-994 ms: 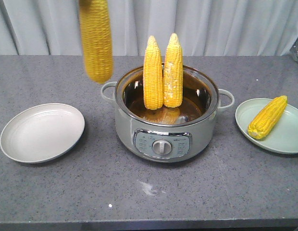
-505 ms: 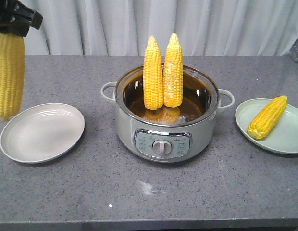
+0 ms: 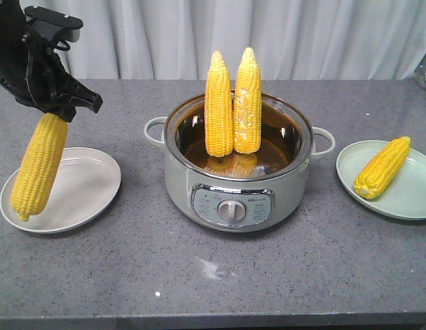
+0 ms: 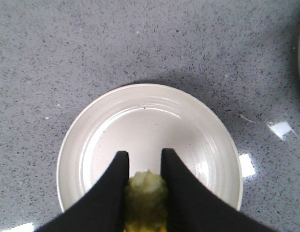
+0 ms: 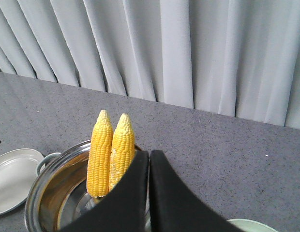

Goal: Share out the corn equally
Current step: 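Lower the cob onto the white plate and open the left gripper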

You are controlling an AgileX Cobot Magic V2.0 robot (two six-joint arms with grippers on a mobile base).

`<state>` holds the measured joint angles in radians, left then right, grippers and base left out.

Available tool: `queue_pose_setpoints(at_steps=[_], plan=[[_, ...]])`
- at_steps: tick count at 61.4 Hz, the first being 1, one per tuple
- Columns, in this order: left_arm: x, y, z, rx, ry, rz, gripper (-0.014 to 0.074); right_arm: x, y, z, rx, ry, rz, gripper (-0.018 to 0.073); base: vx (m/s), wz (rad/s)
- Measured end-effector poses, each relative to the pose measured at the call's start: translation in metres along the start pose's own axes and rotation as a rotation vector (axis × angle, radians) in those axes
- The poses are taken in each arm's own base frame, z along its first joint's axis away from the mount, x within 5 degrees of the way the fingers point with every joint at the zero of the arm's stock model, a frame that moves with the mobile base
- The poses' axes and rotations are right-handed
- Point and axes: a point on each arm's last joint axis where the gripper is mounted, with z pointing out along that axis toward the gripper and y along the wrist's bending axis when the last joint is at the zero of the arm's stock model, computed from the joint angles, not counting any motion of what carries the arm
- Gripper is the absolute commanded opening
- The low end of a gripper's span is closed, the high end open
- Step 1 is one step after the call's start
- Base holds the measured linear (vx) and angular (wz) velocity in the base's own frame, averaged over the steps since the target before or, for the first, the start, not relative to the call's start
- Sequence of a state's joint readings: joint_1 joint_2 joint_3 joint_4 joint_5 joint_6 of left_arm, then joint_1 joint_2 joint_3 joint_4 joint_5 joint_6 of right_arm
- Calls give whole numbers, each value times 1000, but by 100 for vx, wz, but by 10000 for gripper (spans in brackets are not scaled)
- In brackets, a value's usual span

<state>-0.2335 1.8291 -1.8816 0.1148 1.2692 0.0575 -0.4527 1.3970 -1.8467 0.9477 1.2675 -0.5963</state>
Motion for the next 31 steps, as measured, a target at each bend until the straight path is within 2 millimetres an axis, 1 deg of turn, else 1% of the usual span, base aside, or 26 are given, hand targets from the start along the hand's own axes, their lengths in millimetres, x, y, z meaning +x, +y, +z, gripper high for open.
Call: queue_pose_setpoints(at_steps=[6, 15, 31], plan=[[-1, -1, 11, 2, 19, 2, -8, 0, 0, 0, 0, 0, 0, -8, 0, 0], [-3, -2, 21, 2, 38, 5, -8, 0, 0, 0, 0, 0, 0, -8, 0, 0], [-3, -3, 27, 3, 49, 8, 4, 0, 0, 0, 0, 0, 0, -8, 0, 0]])
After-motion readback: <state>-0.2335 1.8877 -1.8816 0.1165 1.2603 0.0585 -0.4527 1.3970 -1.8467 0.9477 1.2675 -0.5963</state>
